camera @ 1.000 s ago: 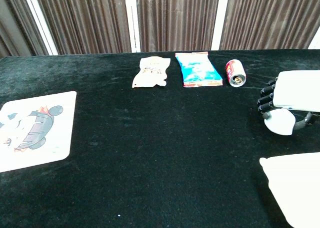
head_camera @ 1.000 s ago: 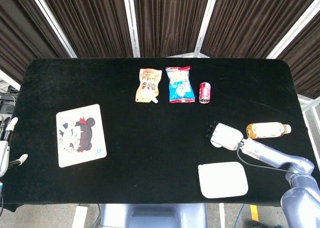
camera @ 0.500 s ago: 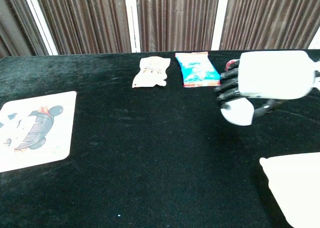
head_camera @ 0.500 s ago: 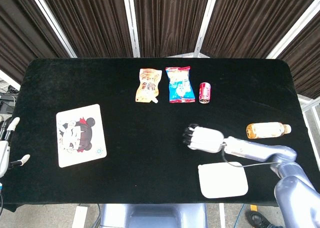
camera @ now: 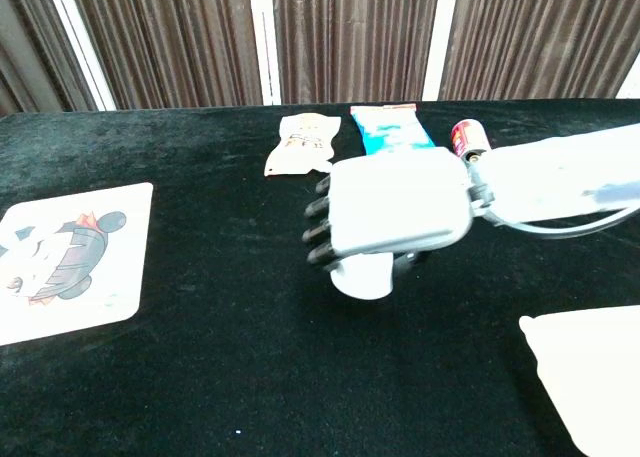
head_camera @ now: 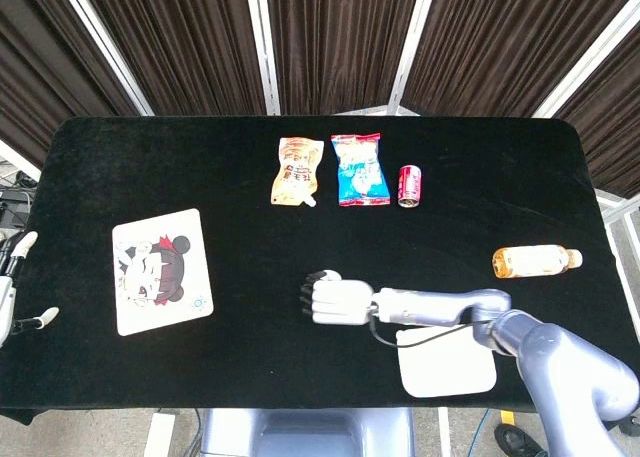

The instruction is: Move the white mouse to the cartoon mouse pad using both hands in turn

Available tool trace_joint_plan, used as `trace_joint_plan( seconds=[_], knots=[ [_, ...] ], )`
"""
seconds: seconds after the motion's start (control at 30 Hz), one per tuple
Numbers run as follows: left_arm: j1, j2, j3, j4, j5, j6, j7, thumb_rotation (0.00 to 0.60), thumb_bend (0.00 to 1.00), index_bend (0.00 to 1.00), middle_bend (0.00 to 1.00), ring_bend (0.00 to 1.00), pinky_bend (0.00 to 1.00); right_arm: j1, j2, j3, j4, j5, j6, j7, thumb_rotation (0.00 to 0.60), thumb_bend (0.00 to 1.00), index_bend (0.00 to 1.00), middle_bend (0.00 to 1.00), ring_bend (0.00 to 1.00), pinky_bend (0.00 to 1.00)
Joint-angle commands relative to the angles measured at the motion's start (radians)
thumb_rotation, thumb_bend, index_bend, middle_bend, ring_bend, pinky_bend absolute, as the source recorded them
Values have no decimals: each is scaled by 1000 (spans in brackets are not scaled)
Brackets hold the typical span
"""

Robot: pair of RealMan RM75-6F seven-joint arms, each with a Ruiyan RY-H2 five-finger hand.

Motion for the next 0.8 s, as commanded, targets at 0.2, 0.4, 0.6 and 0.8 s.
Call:
trace_joint_plan(
  seconds=[0.2, 0.4, 0.6, 0.8],
  knots=[
    [-9, 23, 1, 8, -17, -32, -49, 600, 0, 0, 0, 0, 0, 77, -68, 21, -46, 12, -132, -53, 600, 183, 368, 488, 377, 478],
    [-8, 31, 3, 12, -24, -37, -64, 600, 0, 0, 0, 0, 0, 73, -64, 31, -70, 47, -179, -86, 600, 0, 0, 128, 157, 234],
    [-1, 33, 13, 10, -11, -27, -71, 600, 0, 0, 0, 0, 0, 30, 12, 32, -159, 57, -116, -145, 600, 0, 0, 82, 111, 206],
    [-4, 21, 21, 9, 50, 7, -55, 600, 0, 0, 0, 0, 0, -97, 230, 22, -305, 91, 52, -214, 600, 0, 0, 82, 111, 140]
  ],
)
